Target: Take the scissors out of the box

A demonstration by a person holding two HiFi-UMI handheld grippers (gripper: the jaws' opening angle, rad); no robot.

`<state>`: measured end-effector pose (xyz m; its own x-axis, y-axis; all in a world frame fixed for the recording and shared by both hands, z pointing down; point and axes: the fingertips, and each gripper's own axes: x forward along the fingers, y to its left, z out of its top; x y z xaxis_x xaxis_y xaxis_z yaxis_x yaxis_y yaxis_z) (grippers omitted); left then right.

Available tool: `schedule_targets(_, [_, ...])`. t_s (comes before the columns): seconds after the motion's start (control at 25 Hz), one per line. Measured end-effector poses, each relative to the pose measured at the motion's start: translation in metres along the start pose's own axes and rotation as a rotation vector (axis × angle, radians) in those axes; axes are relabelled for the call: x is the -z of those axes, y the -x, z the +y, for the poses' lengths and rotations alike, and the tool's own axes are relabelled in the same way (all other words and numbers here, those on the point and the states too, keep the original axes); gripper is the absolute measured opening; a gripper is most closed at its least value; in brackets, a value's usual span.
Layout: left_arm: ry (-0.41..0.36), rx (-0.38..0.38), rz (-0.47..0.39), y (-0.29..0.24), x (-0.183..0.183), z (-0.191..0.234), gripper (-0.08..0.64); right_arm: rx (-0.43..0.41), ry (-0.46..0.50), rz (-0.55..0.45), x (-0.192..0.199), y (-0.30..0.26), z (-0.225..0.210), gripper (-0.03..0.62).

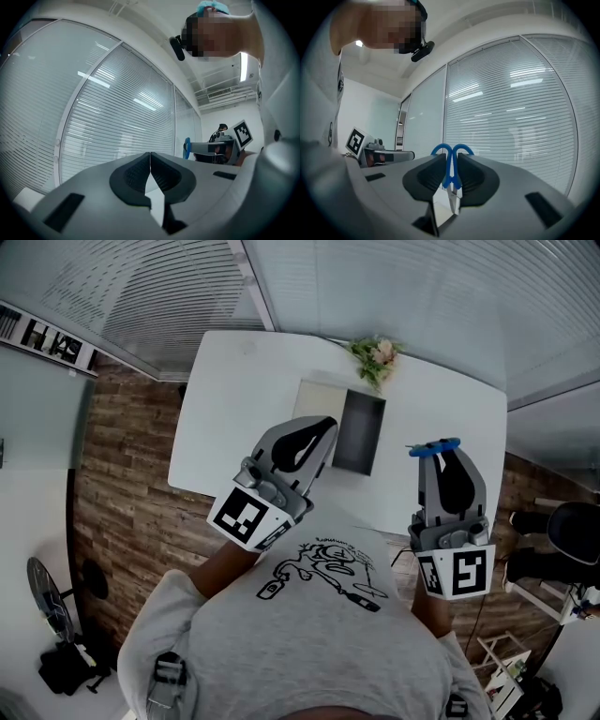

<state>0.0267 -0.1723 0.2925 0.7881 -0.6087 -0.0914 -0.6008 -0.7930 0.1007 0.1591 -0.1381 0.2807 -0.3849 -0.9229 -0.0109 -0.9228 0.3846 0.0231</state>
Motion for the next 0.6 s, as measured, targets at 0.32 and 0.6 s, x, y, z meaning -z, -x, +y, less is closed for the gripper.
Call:
schedule_targets(0.32, [-0.005, -0.001, -0.002, -0.0049, -0.0027, 0.0026, 0.02, 0.008, 0.014, -0.008, -0.0096, 0.0078, -0.0036, 0.084])
schedule_targets(0.6, [-0.009, 0.003, -0.007, -0.0056, -0.0033, 0.0013, 0.021, 0.011, 0.014, -0.009, -0.0098, 0.0095, -0.0055, 0.084])
